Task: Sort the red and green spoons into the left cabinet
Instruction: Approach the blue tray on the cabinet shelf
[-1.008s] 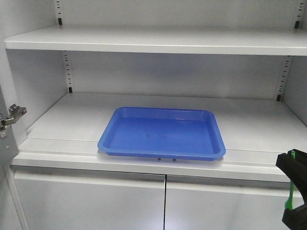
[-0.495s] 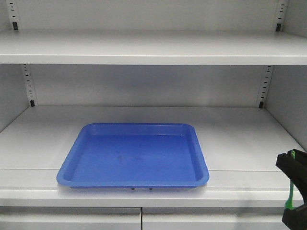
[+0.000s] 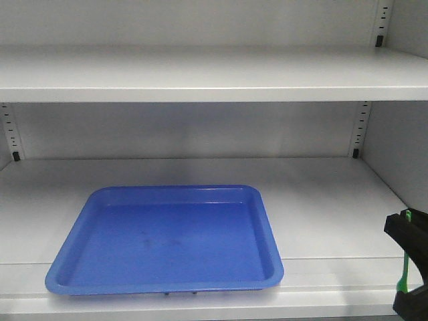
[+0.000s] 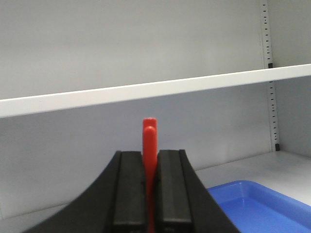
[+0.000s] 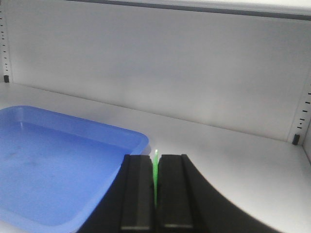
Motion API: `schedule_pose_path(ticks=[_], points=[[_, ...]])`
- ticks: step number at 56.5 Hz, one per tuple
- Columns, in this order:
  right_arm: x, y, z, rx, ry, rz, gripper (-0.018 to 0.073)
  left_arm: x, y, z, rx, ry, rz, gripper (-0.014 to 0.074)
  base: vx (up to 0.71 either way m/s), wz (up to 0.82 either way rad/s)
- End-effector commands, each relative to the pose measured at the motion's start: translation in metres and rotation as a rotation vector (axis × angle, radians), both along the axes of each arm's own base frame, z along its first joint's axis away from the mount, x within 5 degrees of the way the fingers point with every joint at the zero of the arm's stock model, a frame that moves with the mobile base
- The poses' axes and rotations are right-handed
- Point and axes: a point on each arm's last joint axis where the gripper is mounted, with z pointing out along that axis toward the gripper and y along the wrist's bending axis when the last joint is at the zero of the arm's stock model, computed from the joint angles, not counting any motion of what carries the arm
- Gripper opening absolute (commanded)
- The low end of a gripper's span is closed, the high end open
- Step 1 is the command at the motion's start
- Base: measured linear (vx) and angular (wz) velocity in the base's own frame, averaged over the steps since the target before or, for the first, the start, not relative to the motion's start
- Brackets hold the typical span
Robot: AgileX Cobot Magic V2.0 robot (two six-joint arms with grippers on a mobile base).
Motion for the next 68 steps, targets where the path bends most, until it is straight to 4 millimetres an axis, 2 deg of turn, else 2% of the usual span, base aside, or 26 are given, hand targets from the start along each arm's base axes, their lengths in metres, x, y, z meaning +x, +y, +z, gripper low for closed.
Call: schedule_pose_path(ticks=[1, 68], points=[[-0.0026, 0.0021, 0.0146, 0.026, -0.063, 0.03, -0.0006, -0.0038, -0.0022, 0.0131, -0.04, -0.057, -0.04, 0.0031, 0.07, -0.05], [-0.0027, 0.0024, 0.0148, 0.028, -0.064, 0.033, -0.0006, -0.005, -0.0038, 0.0146, -0.04, -0.075, -0.06, 0.0031, 0.01, -0.01]])
